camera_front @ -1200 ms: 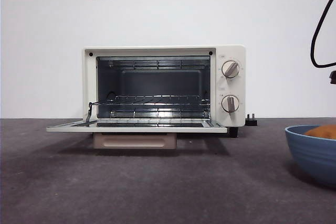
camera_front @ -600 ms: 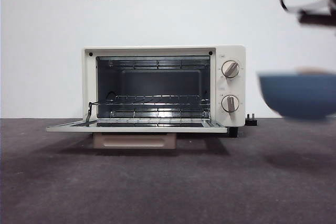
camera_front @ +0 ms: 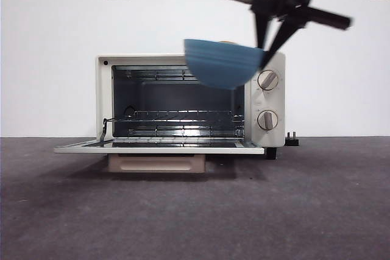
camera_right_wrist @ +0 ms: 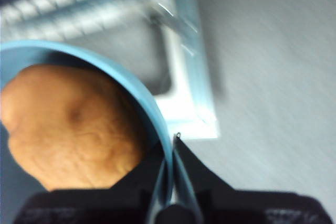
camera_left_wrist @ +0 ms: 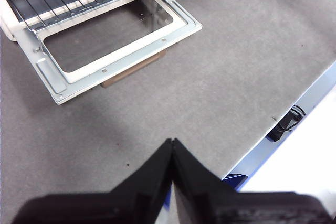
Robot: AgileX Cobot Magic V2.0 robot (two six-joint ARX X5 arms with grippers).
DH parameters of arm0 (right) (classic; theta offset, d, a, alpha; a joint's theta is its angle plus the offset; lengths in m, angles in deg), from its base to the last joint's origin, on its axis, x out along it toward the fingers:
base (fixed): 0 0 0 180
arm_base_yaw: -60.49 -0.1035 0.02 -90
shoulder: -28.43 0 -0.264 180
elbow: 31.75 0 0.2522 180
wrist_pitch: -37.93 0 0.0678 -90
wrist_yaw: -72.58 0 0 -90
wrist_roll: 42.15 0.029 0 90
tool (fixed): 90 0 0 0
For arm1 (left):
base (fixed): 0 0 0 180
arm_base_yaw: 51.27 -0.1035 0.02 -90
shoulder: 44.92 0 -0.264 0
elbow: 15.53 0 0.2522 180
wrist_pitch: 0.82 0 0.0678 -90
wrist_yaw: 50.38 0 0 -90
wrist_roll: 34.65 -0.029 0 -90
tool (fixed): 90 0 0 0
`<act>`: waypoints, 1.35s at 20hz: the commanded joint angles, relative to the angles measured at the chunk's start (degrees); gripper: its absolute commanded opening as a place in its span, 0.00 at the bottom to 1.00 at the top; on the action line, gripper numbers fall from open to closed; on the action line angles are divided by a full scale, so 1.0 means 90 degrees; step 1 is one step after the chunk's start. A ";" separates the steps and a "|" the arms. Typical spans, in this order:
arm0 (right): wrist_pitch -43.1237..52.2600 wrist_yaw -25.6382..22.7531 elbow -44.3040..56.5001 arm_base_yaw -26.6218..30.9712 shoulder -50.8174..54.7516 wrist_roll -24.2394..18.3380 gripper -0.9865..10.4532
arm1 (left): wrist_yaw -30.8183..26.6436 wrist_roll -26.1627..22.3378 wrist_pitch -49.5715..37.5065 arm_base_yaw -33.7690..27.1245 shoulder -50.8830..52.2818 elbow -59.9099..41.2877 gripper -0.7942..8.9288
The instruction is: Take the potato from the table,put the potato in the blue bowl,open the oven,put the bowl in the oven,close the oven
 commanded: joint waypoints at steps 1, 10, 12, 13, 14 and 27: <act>-0.0070 0.0051 -0.0612 -0.0010 -0.0605 0.0328 0.08 | -0.0019 0.0044 -0.0068 -0.0012 -0.0007 -0.0017 0.08; -0.0321 0.0015 -0.2501 -0.0172 -0.2234 0.1010 0.08 | -0.0019 0.0012 -0.0262 -0.0012 -0.0085 -0.0017 0.08; -0.0321 -0.0041 -0.2557 -0.0170 -0.2327 0.1173 0.08 | -0.0019 -0.0010 -0.0262 -0.0012 -0.0085 -0.0017 0.08; -0.0333 -0.0143 -0.2560 -0.0170 -0.2339 0.1175 0.08 | -0.0019 -0.0036 -0.0262 -0.0012 -0.0085 -0.0017 0.08; -0.0350 -0.0262 -0.2560 -0.0165 -0.2346 0.1192 0.08 | -0.0019 -0.0039 -0.0260 -0.0015 -0.0085 -0.0017 0.08; -0.0153 -0.0408 -0.2560 -0.0129 -0.2526 0.1681 0.08 | -0.0015 -0.0034 -0.0165 -0.0012 -0.0085 -0.0017 0.08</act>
